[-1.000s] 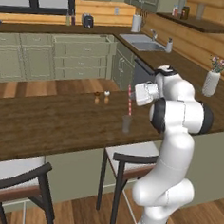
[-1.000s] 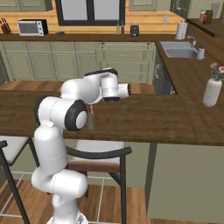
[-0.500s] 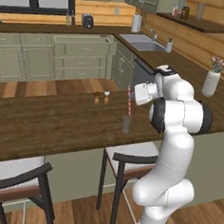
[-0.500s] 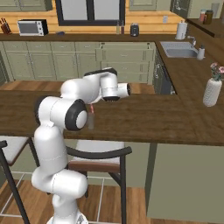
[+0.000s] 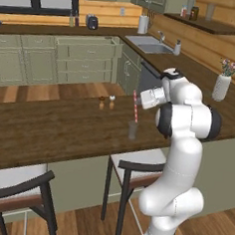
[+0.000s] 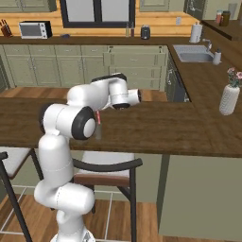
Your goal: Take a straw from the drawer in front and place it inside the glass cup on the dining counter.
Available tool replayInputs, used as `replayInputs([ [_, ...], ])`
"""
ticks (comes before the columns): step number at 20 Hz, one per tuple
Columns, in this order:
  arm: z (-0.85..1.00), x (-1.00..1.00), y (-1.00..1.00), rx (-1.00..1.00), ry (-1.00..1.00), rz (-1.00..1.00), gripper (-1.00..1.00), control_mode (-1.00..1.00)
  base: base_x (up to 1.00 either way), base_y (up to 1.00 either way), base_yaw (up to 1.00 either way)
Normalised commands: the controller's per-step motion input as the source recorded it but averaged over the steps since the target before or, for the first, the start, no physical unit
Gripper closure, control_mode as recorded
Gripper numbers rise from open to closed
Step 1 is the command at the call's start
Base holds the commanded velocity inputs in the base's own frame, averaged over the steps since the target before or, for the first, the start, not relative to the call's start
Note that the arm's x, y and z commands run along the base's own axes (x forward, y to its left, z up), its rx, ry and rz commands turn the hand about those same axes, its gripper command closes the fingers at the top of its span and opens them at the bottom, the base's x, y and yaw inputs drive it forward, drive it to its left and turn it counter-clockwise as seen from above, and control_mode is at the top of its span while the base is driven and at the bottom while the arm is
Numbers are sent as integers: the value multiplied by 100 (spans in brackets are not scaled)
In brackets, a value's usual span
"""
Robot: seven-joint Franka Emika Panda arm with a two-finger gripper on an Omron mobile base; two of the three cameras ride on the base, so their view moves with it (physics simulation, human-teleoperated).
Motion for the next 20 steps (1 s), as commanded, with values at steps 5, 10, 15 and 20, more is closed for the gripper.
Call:
replayInputs([
  [5,-1,0,6,2,5,0,100,-100,0,0,0],
  [10,-4,3,4,1,1,0,100,-100,0,0,0],
  [15,-21,24,1,0,0,0,100,-100,0,0,0],
  [20,-30,13,0,0,0,0,100,-100,0,0,0],
])
